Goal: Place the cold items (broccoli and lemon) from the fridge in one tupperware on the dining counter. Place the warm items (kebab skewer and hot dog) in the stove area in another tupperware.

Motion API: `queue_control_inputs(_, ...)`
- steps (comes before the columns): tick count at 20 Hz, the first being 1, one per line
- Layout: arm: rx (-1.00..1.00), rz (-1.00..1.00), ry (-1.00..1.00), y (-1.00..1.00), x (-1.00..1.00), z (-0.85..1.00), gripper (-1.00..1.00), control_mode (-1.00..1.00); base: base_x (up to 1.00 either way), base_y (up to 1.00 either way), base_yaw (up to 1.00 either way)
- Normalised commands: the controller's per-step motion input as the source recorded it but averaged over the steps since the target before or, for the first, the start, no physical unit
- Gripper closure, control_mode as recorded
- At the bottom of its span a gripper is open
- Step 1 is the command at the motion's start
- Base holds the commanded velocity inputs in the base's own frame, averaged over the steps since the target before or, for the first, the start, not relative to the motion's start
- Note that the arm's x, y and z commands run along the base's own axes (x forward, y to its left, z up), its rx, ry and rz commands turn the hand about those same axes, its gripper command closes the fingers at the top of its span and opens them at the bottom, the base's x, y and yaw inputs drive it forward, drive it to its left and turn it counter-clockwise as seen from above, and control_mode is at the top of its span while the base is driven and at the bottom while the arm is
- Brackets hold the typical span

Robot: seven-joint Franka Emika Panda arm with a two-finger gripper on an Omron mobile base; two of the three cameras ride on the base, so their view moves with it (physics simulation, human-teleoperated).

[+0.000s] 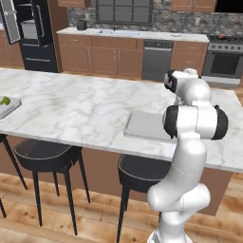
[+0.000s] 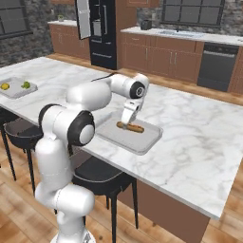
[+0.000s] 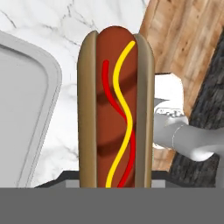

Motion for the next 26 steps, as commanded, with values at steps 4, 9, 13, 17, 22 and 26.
queue_control_inputs(4,-0.07,-0.16,-0.02,0.05,0.88,-0.53,1.00,-1.00,0.00,0.00,0.00)
queue_control_inputs(9,-0.17,-0.17,-0.13,0.00,0.45,-0.61,1.00,-1.00,0.00,0.00,0.00)
queue_control_inputs(13,-0.16,-0.11,-0.24,-0.07,0.10,-0.39,1.00,-1.00,0.00,0.00,0.00)
queue_control_inputs(17,-0.11,-0.04,-0.27,-0.01,0.00,-0.43,1.00,-1.00,0.00,0.00,0.00)
queue_control_inputs(22,-0.05,0.00,-0.22,-0.03,0.13,-0.65,1.00,-1.00,0.00,0.00,0.00)
queue_control_inputs(26,-0.03,0.00,-0.12,0.00,0.34,-0.33,1.00,-1.00,0.00,0.00,0.00)
